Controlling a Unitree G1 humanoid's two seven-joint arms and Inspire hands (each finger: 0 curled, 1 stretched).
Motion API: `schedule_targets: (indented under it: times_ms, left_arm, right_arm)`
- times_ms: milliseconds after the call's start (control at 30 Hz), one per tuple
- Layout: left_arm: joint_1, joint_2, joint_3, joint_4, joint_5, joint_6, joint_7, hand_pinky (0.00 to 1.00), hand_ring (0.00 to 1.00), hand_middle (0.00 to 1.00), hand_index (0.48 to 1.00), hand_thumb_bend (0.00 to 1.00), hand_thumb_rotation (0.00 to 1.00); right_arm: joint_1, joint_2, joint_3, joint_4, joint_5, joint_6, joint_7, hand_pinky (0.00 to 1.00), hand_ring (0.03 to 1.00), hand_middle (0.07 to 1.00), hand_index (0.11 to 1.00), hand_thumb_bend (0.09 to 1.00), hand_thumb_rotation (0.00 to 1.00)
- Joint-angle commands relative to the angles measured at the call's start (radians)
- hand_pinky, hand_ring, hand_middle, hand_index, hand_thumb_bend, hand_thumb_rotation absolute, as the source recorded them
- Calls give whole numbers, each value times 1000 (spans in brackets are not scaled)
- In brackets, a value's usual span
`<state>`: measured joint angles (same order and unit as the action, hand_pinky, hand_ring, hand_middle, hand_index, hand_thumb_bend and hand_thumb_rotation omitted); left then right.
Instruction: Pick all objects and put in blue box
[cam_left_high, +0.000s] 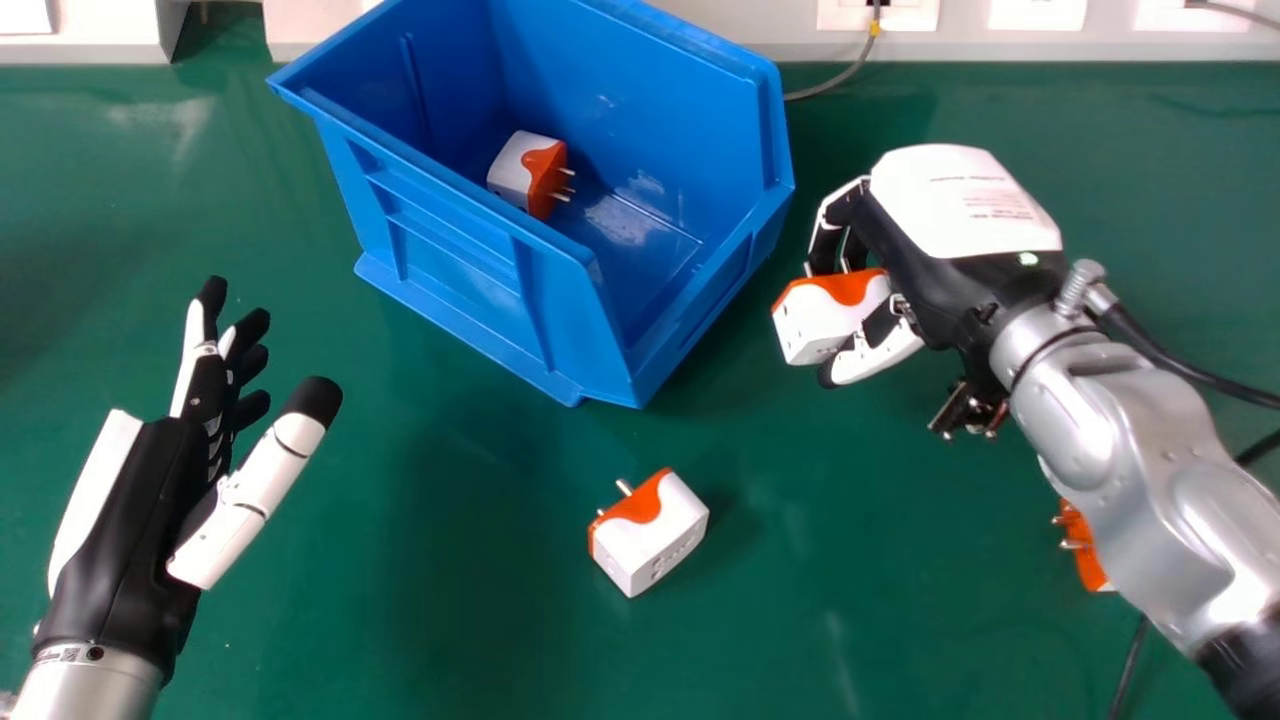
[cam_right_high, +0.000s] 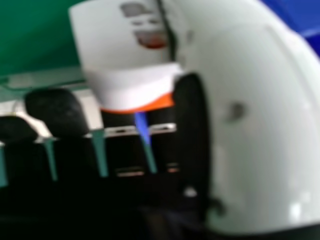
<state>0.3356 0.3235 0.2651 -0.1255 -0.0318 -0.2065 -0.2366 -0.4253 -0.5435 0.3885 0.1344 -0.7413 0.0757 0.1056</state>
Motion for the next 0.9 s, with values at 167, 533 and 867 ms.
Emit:
schedule_targets:
  times_ms: [167,533,867]
  left_arm:
    - [-30,2,-3,15,3,-17,8,951,980,989,981,645,787]
    - [-44,4,-7,45,1,-37,3,959,981,990,982,622,779]
    - [-42,2,-8,50,-9,-48,-4,961,981,990,982,630,779]
  right_arm:
    - [69,-70,-117,-260,-8,3,64,43,95,225,471,497,116]
    - [12,-2,-145,-334,-22,-4,72,45,94,182,469,492,139]
    - [-212,108,-63,-99,-69,-66,16,32,78,153,469,490,146]
